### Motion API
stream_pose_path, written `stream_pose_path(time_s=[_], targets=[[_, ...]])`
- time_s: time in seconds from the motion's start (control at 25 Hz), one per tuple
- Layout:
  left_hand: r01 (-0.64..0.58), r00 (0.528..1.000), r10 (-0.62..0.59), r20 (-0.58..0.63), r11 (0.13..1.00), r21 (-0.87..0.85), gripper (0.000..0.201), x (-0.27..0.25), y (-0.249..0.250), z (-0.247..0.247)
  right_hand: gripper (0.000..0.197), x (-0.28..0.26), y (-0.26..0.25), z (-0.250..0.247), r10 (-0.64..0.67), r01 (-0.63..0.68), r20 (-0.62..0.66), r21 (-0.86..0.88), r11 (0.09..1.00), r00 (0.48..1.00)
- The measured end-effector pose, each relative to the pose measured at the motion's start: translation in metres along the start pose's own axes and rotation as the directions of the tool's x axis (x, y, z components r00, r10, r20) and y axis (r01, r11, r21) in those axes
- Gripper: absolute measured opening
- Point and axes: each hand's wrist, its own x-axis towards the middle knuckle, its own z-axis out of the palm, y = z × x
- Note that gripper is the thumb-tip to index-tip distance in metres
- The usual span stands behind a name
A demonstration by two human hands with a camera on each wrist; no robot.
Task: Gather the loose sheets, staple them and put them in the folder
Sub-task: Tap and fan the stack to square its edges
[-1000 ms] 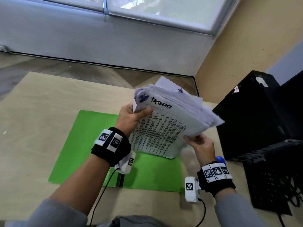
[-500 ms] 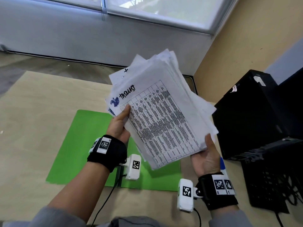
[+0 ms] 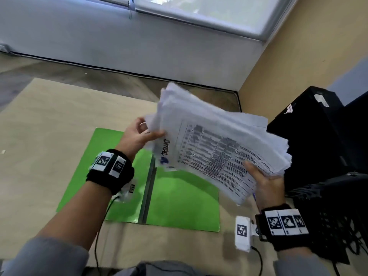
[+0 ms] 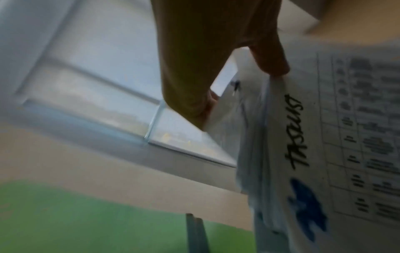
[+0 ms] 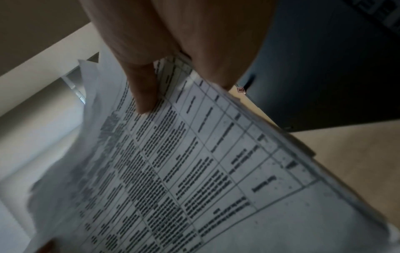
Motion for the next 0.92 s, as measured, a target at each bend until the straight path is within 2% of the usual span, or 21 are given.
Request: stream_pose_path(time_s=[0.08, 0.12, 0.24, 0.32, 0.44, 0.6, 0.72, 0.92], targets=[[-0.082, 0.995, 0.069, 0.065, 0.973, 0.216, 0.051, -0.003, 0.002, 0.003, 0.035, 0.002, 0.004, -0.004, -0.012, 0.015, 0.064, -0.043, 0.999, 0.998], [-0.111, 0.993, 0.095, 0.072, 0.959, 0.26, 0.05, -0.004, 0.002, 0.005, 0.035, 0.001, 0.004, -0.004, -0.009, 0.015, 0.093, -0.057, 0.998, 0.996], [-0.135, 0.99, 0.129, 0.057, 0.981, 0.137, 0.056, -0.006, -0.008, 0.009, 0.036, 0.005, 0.01, -0.01, -0.01, 0.01, 0.07, 0.001, 1.0, 0.997], [-0.105, 0.994, 0.104, 0.015, 0.992, 0.074, 0.053, -0.007, -0.016, 0.013, 0.031, 0.006, 0.022, -0.014, -0.005, 0.006, 0.056, -0.011, 1.0, 0.998], [-0.03, 0.999, 0.029, 0.035, 0.999, 0.03, 0.053, -0.013, -0.032, 0.021, 0.027, 0.005, 0.039, -0.015, 0.122, -0.118, 0.067, -0.066, 0.991, 0.99], [-0.026, 0.998, 0.023, 0.058, 0.998, 0.048, 0.055, -0.013, -0.041, 0.028, 0.032, 0.01, 0.051, -0.02, 0.14, -0.13, 0.098, -0.097, 0.987, 0.985], [-0.107, 0.993, 0.098, 0.07, 0.986, 0.13, 0.06, -0.01, -0.037, 0.031, 0.043, 0.012, 0.055, -0.036, 0.163, -0.146, 0.121, -0.142, 0.979, 0.979], [-0.156, 0.986, 0.164, -0.041, 0.975, 0.156, 0.038, -0.005, -0.027, 0.031, 0.032, 0.014, 0.049, -0.043, 0.099, -0.078, 0.155, -0.134, 0.988, 0.983]])
